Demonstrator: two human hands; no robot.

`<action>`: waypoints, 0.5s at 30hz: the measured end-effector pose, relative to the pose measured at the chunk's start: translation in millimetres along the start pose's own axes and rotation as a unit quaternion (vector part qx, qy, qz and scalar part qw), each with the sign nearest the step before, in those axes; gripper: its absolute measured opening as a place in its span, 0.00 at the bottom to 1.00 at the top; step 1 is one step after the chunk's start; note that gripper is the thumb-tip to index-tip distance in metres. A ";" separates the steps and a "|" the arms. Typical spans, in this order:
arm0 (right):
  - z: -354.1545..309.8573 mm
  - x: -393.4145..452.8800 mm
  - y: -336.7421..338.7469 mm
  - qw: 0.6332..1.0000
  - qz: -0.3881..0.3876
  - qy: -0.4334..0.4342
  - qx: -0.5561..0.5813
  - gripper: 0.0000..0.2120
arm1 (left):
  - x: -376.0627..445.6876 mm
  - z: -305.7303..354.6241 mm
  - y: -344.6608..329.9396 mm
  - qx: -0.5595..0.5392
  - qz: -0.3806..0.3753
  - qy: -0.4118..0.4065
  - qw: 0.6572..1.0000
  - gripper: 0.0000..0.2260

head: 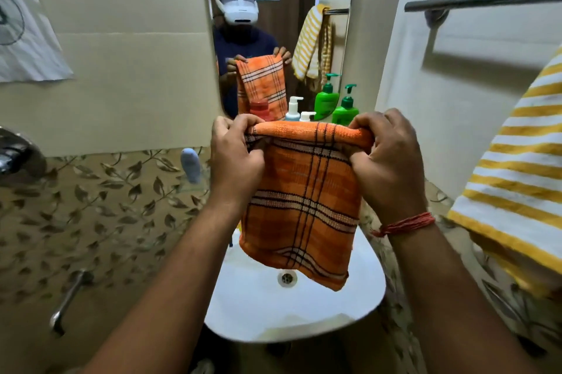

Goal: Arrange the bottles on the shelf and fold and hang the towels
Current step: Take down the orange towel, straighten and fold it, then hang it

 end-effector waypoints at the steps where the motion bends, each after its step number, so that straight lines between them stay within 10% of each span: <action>1: -2.9 6.5 3.7 1.000 -0.002 -0.007 -0.018 0.14 | 6.9 0.8 -1.8 0.013 0.006 -0.002 1.000 0.16; 15: -53.3 190.4 106.1 0.893 -0.163 -0.016 -0.420 0.04 | 158.6 117.8 -58.9 -0.188 -0.084 -0.110 0.972 0.10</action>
Point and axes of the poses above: each hand's wrist, its own x-axis towards the middle knuckle, its own y-axis out of the back of the hand, z = x × y, the point moved 4 cm from there along x, towards the middle knuckle, and after that the axes turned 3 degrees about -z, right-handed, at the moved point
